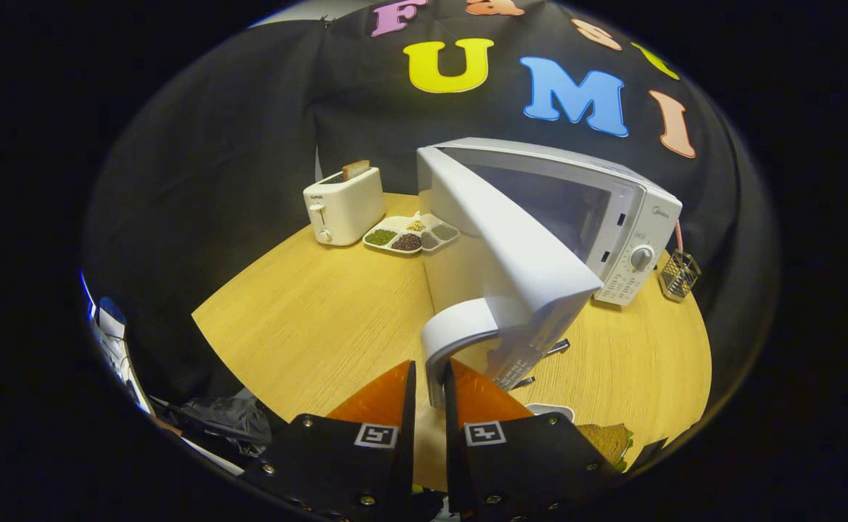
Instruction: Open the microwave, put the food inside, and close the microwave door.
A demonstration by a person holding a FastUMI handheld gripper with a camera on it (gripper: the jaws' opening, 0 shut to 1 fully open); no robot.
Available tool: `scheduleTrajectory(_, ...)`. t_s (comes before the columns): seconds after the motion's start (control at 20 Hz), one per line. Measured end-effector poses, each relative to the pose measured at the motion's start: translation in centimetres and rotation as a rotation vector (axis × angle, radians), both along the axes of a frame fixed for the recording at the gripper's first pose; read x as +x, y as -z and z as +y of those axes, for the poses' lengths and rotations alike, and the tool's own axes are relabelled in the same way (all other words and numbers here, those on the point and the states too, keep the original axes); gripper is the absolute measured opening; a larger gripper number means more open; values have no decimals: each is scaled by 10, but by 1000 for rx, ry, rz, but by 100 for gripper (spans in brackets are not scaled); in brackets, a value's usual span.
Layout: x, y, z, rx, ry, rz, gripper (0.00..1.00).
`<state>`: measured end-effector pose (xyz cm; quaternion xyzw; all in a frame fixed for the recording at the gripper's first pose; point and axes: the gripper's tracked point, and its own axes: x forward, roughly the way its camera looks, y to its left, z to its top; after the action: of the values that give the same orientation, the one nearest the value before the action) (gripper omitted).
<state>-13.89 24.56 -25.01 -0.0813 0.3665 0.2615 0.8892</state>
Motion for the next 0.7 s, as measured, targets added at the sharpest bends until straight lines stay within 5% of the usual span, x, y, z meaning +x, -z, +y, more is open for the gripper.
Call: scheduleTrajectory(0.7,-44,-8,70,-43,-75,-11,19)
